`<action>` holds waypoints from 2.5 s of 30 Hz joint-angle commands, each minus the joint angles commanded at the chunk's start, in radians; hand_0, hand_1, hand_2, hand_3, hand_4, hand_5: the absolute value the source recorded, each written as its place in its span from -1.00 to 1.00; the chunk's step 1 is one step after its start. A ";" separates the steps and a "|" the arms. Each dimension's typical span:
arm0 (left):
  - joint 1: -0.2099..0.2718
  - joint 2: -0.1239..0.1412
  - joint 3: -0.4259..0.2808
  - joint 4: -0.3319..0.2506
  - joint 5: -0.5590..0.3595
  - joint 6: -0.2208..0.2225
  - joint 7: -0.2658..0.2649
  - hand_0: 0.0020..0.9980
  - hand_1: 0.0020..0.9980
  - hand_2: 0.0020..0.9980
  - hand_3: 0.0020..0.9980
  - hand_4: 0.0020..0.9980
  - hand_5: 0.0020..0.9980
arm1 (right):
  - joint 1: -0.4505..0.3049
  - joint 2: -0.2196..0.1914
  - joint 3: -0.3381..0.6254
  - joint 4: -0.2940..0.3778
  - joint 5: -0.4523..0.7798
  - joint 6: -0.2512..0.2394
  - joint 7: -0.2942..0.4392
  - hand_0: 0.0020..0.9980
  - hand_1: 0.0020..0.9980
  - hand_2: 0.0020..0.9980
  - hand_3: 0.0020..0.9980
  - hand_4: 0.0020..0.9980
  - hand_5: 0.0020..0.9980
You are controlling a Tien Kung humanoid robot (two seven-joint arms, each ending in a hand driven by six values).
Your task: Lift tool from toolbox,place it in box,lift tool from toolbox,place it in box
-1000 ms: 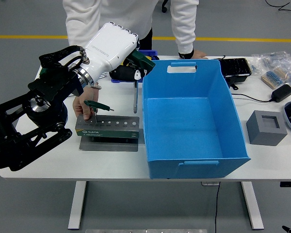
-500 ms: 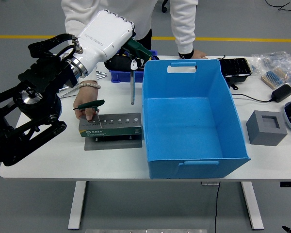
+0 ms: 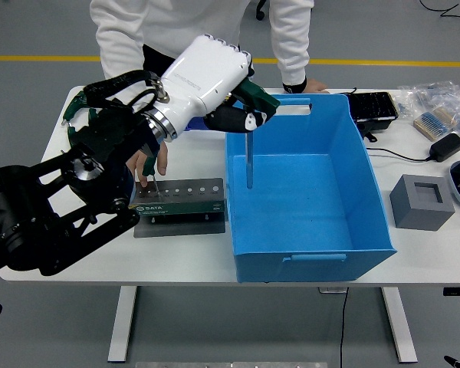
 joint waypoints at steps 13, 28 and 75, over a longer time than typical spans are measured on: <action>0.021 -0.109 0.217 0.109 -0.063 0.043 -0.020 -0.77 -1.00 -1.00 -0.98 0.38 0.04 | 0.002 -0.002 -0.003 0.000 -0.013 0.004 -0.003 0.54 0.37 0.45 0.33 0.90 0.53; 0.038 -0.148 0.233 0.153 -0.076 0.011 -0.062 -0.51 -0.76 -0.68 -0.61 0.77 0.36 | 0.009 -0.003 0.014 0.000 -0.049 0.011 -0.005 0.54 0.37 0.45 0.34 0.90 0.53; 0.075 -0.062 0.016 0.205 0.005 0.147 -0.183 0.05 0.28 0.44 0.43 1.00 0.45 | 0.021 -0.001 -0.002 0.000 -0.034 0.011 -0.005 0.54 0.37 0.45 0.34 0.90 0.53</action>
